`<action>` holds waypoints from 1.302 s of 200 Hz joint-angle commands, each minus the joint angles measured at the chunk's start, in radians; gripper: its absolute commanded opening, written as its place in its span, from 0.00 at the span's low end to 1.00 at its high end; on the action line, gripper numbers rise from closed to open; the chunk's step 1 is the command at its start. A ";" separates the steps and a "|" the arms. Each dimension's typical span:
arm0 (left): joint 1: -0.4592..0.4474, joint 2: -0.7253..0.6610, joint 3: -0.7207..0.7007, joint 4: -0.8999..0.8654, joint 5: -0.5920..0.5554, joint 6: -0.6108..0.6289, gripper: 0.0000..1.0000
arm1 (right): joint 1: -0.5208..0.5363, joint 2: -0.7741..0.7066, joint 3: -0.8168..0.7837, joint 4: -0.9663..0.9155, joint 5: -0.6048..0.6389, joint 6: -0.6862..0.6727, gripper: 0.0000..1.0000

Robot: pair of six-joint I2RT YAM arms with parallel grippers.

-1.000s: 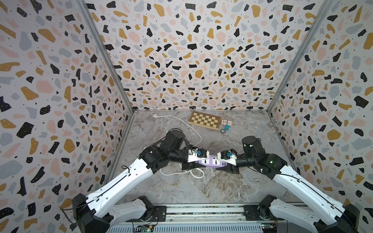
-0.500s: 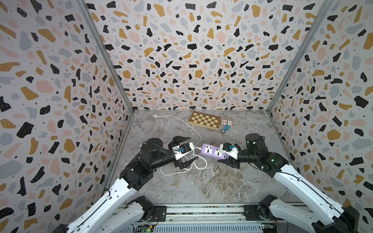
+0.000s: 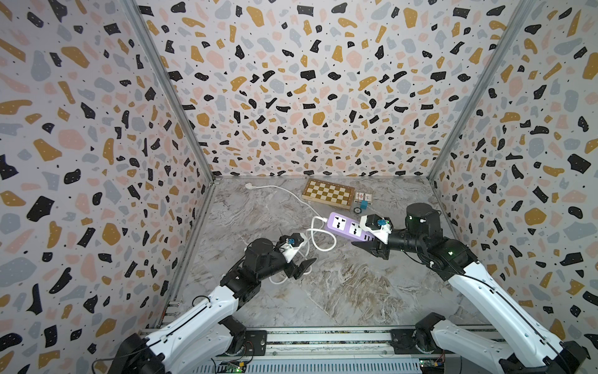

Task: Wrap the cord around the power strip
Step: Wrap the power cord around the power strip.

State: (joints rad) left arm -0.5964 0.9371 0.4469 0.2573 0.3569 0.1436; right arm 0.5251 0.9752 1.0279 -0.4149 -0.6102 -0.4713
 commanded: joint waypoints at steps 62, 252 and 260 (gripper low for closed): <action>0.004 0.296 0.014 0.408 0.020 -0.088 0.57 | -0.074 -0.034 0.083 0.070 -0.060 0.131 0.05; -0.228 0.163 0.878 -0.767 -0.109 0.670 0.00 | -0.003 0.124 -0.049 0.015 0.117 0.029 0.00; -0.205 0.210 0.930 -0.792 -0.130 0.682 0.00 | 0.013 0.100 -0.067 0.027 0.083 0.021 0.00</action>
State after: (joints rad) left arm -0.8268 1.0420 1.2690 -0.4850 0.3737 0.7086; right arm 0.4892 1.1450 0.9783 -0.3882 -0.4541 -0.3573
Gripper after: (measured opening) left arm 0.061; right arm 0.529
